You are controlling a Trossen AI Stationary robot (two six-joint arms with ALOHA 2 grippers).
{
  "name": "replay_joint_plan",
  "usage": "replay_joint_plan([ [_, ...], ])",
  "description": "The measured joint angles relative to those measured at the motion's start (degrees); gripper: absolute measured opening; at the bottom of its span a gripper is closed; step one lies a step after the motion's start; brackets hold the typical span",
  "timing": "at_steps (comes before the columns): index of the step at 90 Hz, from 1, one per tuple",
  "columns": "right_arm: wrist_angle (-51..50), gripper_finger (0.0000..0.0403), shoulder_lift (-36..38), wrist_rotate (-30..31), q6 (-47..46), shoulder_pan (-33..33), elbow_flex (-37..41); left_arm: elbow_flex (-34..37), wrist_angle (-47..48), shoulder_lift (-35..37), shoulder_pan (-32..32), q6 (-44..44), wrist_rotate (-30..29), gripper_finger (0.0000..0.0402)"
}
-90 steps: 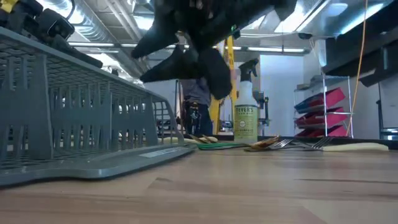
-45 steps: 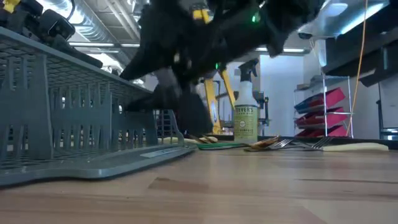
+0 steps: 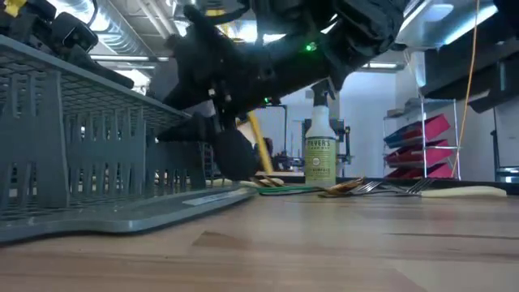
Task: Sort silverware
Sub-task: Adjust the gray cutlery rack from a lying position to a standing position
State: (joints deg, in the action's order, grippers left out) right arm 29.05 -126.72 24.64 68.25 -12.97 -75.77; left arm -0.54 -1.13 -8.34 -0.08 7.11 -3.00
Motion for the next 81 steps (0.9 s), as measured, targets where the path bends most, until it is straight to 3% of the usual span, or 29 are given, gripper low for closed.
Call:
replay_joint_plan([
  [27, 2.0, 0.0014, 0.0, 0.8, -0.1, -0.6, -0.1, 0.0, 0.0, 0.0, 0.0, -0.5, -0.6, 0.0000],
  [35, 3.9, 0.0010, 0.1, 4.1, -0.2, -1.5, -0.1, 0.0, -1.2, 0.0, 0.0, 0.8, -0.8, 0.0000],
  [49, 0.7, 0.0004, 1.2, 4.3, -4.8, -2.6, -2.0, 0.0, -4.7, 0.0, 0.0, 2.0, -0.8, 0.0000],
  [60, -10.7, 0.0002, 4.0, 4.4, -9.5, -2.9, -7.5, 0.0, -9.6, 0.1, 0.0, 3.1, -0.8, 0.0000],
  [69, -25.5, 0.0002, 6.7, 4.6, -17.3, -2.9, -14.2, -0.1, -14.5, 0.1, 0.0, 4.5, -0.8, 0.0000],
  [81, -49.6, 0.0001, 9.7, 0.2, -28.0, -2.7, -26.3, -0.1, -20.1, 0.1, 0.0, 6.2, -0.8, 0.0000],
])
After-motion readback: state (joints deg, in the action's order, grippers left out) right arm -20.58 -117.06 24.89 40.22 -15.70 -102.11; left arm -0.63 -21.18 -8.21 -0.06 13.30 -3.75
